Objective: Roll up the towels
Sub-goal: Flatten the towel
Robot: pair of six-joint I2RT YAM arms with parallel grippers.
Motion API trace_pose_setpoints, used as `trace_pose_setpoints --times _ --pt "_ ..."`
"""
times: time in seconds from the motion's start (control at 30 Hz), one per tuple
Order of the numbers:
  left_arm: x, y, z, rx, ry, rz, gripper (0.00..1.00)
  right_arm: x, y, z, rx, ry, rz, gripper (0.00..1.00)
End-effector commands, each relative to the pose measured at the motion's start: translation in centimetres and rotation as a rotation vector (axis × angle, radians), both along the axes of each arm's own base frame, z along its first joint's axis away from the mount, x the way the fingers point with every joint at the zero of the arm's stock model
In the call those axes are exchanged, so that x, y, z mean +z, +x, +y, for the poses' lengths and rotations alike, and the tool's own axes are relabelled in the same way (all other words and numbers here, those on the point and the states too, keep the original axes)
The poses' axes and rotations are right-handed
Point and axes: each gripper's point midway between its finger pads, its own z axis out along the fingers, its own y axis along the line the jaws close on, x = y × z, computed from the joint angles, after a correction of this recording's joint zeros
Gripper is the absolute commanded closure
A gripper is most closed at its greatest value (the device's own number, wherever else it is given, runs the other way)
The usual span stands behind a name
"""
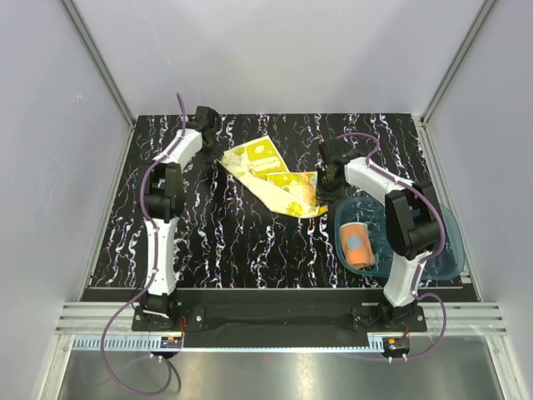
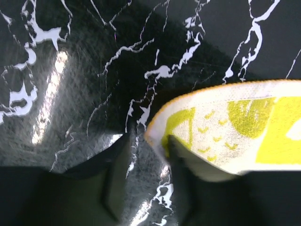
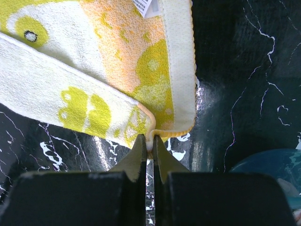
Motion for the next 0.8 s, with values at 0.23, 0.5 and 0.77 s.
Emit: trace_pose_setpoints --times 0.23,0.5,0.77 --pt "1.5 2.8 -0.3 -0.042 -0.078 -0.068 1.00 0.4 0.7 1.3 0.040 0.019 -0.016 1.00" --pt "11.3 1.8 2.6 -0.036 -0.041 -0.205 1.00 4.9 4.2 1.6 0.052 -0.011 -0.089 1.00" --pt "24.2 -5.0 7.4 0.011 0.064 -0.365 1.00 13.2 5.7 0.7 0.031 -0.032 -0.218 1.00"
